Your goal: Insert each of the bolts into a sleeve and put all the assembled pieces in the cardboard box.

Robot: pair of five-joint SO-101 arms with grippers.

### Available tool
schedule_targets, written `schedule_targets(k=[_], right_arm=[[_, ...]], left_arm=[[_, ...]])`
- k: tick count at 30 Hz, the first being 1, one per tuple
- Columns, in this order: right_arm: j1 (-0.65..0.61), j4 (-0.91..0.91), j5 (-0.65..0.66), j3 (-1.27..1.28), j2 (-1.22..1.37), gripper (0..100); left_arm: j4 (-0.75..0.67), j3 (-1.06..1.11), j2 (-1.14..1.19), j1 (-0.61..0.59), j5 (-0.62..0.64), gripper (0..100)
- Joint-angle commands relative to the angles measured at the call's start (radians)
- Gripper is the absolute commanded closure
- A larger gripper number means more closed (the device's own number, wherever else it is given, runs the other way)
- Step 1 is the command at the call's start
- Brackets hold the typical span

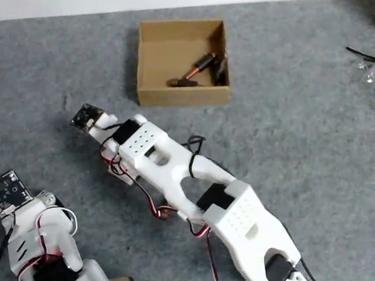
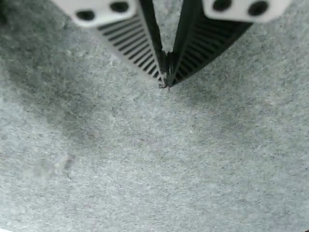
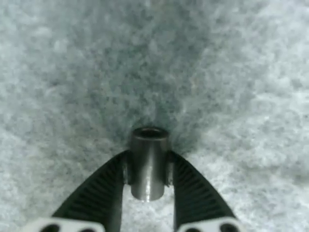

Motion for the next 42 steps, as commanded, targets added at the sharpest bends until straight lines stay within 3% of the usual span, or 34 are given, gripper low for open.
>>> schedule_targets(k=[1, 13, 27, 37, 42], right_arm=[[0.036, 0.044, -0.008, -0.004, -0.119, 99.3], [0.168, 0.087, -0.002, 0.237, -0.636, 99.3], [0.355, 0.074, 0.000, 0.794, -1.339, 99.3], [0.507, -0.246, 0.061, 1.431, -1.853, 99.3], [0.542, -0.283, 0.058, 1.650, -2.141, 99.3]], left_arm=[[-0.014, -0.008, -0.008, -0.004, 0.003, 99], [-0.015, -0.007, -0.008, -0.001, 0.003, 99], [-0.101, 0.050, -0.008, 0.076, -0.046, 99], [-0.103, 0.061, -0.008, 0.101, -0.046, 99], [-0.103, 0.061, -0.008, 0.102, -0.046, 99]])
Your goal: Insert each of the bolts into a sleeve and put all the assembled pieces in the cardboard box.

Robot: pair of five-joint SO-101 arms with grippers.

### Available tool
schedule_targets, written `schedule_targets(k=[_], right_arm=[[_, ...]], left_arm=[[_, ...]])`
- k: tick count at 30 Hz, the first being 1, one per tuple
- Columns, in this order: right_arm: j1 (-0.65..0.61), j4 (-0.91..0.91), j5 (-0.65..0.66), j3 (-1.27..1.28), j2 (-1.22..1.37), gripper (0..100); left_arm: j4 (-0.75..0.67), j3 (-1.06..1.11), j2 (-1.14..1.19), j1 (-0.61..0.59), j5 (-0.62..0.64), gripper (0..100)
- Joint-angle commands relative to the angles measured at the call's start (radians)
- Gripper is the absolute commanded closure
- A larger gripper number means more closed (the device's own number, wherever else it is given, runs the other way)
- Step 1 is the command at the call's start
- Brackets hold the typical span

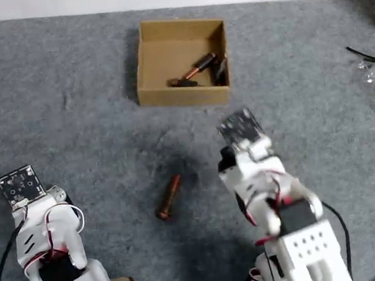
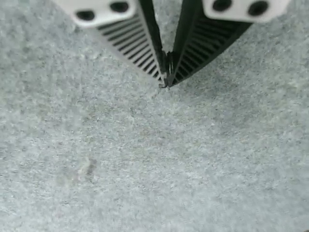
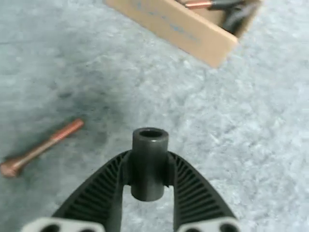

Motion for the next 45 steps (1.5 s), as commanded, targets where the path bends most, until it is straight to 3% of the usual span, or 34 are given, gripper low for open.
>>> schedule_targets(k=[1, 8, 13, 19, 25, 29, 34, 39, 45], right_arm=[[0.018, -0.047, 0.014, 0.117, -0.225, 99.3], [0.094, 0.048, 0.017, 0.331, -0.555, 99.3], [0.137, -0.059, 0.012, 0.418, -0.524, 99.3], [0.139, -0.156, 0.015, 0.547, -0.524, 99.3], [0.139, -0.157, 0.017, 0.536, -0.524, 99.3], [0.139, -0.157, 0.017, 0.536, -0.524, 99.3], [0.139, -0.182, 0.017, 0.539, -0.524, 99.3], [0.139, -0.194, 0.017, 0.544, -0.524, 99.3], [0.188, -0.196, 0.015, 0.539, -0.524, 99.3]], left_arm=[[-0.020, -0.007, -0.008, 0.021, -0.006, 99], [-0.035, 0.019, -0.008, 0.136, -0.008, 99], [-0.133, 0.067, -0.008, 0.186, -0.008, 99], [-0.140, 0.051, -0.002, 0.217, -0.026, 99], [0.120, -0.165, 0.001, 0.463, -0.091, 94], [0.143, -0.246, 0.036, 0.572, -0.190, 94], [0.187, -0.371, 0.291, 0.662, -0.247, 94], [0.196, -0.565, 0.674, 0.716, -0.153, 93], [0.292, -0.791, 1.087, 0.848, -0.143, 92]])
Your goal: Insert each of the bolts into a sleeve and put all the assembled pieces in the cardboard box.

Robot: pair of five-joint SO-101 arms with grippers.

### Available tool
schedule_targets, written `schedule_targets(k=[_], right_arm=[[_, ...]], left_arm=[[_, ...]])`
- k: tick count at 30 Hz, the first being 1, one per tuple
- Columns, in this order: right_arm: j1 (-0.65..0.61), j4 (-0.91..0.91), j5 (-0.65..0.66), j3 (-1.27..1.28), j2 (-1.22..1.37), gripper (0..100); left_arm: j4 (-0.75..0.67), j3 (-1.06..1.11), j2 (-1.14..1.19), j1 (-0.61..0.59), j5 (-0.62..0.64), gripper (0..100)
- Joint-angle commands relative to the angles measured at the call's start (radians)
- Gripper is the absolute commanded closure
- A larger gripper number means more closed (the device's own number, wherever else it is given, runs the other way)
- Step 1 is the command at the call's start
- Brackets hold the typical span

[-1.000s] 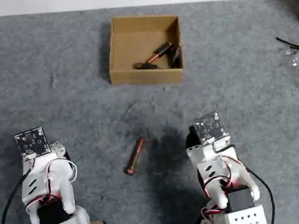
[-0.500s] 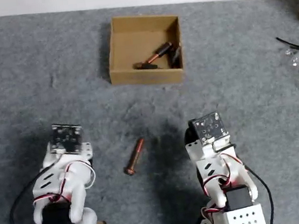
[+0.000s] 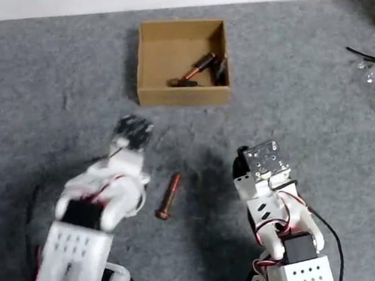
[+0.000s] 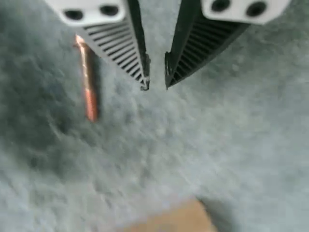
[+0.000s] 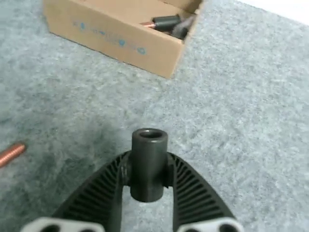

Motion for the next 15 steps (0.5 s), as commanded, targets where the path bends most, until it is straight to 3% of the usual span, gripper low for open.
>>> schedule_targets(k=[1, 5, 15], right_arm=[[0.033, -0.053, 0.008, 0.091, -0.010, 99.3], [0.033, -0.061, 0.008, 0.091, -0.010, 99.3], [0.033, -0.061, 0.008, 0.090, -0.010, 99.3]], left_arm=[[0.058, -0.200, 0.306, 0.088, 0.012, 90], [0.097, -0.292, 0.460, 0.102, 0.012, 83], [0.091, -0.329, 0.654, 0.101, 0.014, 82]])
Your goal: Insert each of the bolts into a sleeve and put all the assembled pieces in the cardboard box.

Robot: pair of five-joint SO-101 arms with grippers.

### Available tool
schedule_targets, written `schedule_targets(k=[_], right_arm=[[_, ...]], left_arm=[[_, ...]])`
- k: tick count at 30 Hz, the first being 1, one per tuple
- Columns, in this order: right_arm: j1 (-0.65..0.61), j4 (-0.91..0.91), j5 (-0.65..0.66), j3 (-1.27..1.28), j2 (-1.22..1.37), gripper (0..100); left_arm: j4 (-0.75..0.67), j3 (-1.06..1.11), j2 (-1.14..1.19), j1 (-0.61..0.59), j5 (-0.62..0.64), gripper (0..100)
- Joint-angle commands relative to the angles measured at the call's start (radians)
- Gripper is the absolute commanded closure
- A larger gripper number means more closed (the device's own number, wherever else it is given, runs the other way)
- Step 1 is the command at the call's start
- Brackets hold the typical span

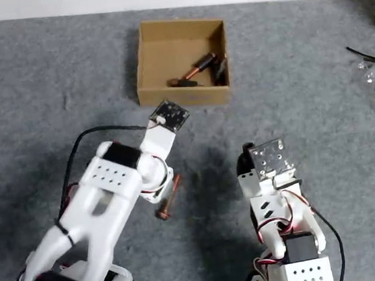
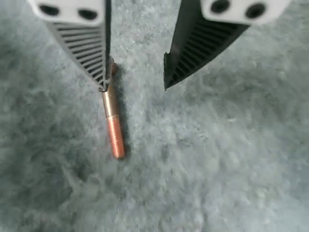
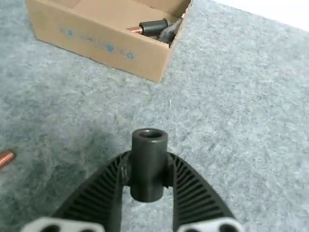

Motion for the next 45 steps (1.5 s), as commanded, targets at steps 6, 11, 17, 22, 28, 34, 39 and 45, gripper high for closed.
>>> schedule_targets(k=[6, 11, 17, 22, 28, 34, 39, 45], right_arm=[[0.010, -0.039, 0.008, 0.090, -0.010, 99.3], [0.010, -0.039, 0.008, 0.090, -0.010, 99.3], [0.010, -0.039, 0.008, 0.090, -0.010, 99.3], [0.010, -0.039, 0.008, 0.090, -0.010, 99.3], [0.010, -0.039, 0.008, 0.090, -0.010, 99.3], [0.008, -0.039, 0.008, 0.090, -0.010, 99.3], [0.008, -0.039, 0.008, 0.090, -0.010, 99.3], [0.008, -0.039, 0.008, 0.090, -0.010, 99.3]], left_arm=[[0.002, -0.102, 0.163, 0.013, 0.003, 82], [0.006, -0.170, 0.266, 0.039, 0.003, 82], [0.008, -0.246, 0.371, 0.071, 0.003, 82], [0.008, -0.263, 0.394, 0.071, 0.003, 82], [0.058, -0.265, 0.395, 0.071, 0.000, 82], [0.106, -0.266, 0.395, 0.071, -0.003, 82], [0.106, -0.294, 0.397, 0.071, -0.003, 82], [0.106, -0.332, 0.398, 0.071, -0.003, 82]])
